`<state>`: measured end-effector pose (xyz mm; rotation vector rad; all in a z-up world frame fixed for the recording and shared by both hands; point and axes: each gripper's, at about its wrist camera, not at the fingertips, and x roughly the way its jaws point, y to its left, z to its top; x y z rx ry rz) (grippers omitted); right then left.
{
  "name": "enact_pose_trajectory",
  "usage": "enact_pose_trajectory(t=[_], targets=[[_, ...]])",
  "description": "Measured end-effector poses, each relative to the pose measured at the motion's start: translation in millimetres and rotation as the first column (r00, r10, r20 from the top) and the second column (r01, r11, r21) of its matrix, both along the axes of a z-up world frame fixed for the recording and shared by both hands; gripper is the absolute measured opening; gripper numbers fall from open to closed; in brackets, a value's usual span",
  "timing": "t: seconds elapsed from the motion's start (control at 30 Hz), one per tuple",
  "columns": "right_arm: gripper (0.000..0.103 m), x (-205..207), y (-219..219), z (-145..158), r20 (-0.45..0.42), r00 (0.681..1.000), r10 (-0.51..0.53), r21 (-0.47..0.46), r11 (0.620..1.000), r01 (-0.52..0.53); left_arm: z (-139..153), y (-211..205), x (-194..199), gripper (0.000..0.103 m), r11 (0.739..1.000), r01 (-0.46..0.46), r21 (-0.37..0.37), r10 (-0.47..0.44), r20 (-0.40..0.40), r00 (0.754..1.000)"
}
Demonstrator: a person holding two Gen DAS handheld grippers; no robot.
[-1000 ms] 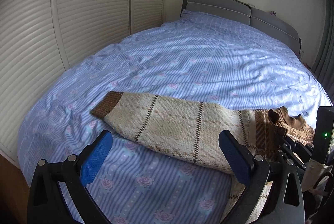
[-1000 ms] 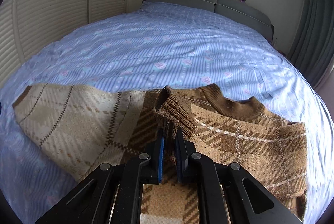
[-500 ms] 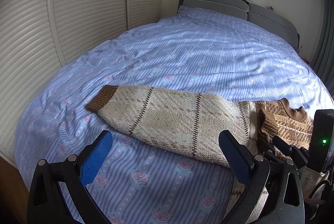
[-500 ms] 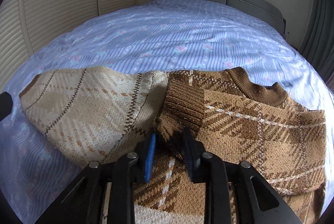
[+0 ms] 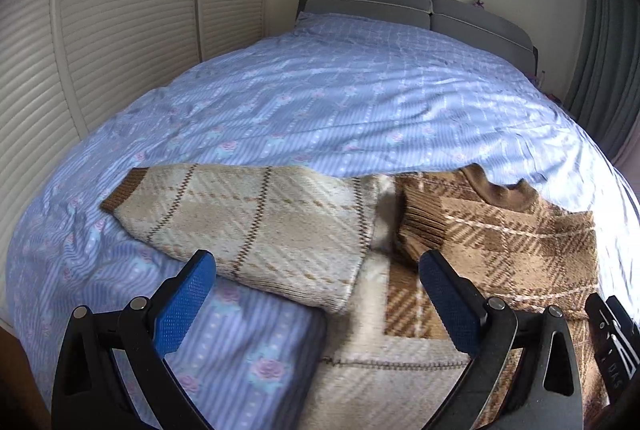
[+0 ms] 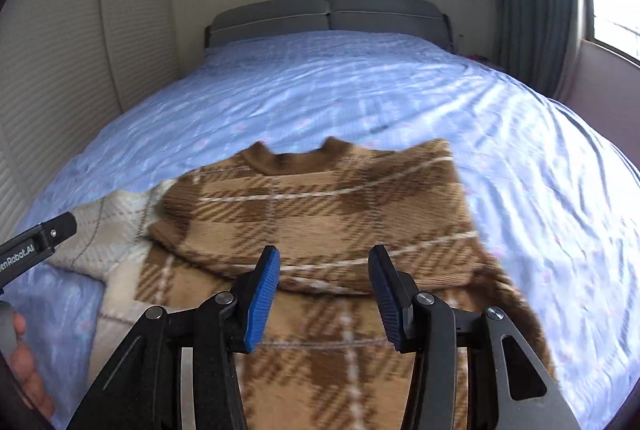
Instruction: Fold small clothes
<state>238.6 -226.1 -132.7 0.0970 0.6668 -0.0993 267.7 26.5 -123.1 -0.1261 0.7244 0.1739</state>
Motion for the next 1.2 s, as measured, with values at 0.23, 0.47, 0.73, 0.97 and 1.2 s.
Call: enact_pose_trajectory(t=[0.23, 0.47, 0.73, 0.97, 1.2], targets=[[0.047, 1, -82, -26, -0.084, 0.991, -0.102, 0.170, 0.979, 0.116, -12, -53, 9, 0.103, 0.997, 0.068, 0.036, -0.068, -0.012, 0.998], [0.047, 12, -94, -42, -0.115, 0.985, -0.131, 0.092, 0.986, 0.142, -27, -71, 26, 0.103, 0.995, 0.065, 0.070, -0.063, -0.035, 0.997], [0.047, 16, -108, -64, -0.171, 0.974, -0.147, 0.053, 0.986, 0.158, -54, -58, 49, 0.103, 0.996, 0.006, 0.089, 0.002, -0.089, 0.996], [0.047, 5, -97, -63, -0.135, 0.968, -0.212, -0.004, 0.977, 0.214, -63, -35, 45, 0.098, 0.999, -0.012, 0.038, 0.014, -0.059, 0.998], [0.047, -1, -97, -52, -0.099, 0.970, -0.224, 0.055, 0.972, 0.230, -61, -34, 45, 0.072, 0.993, 0.105, -0.055, -0.106, -0.011, 0.994]])
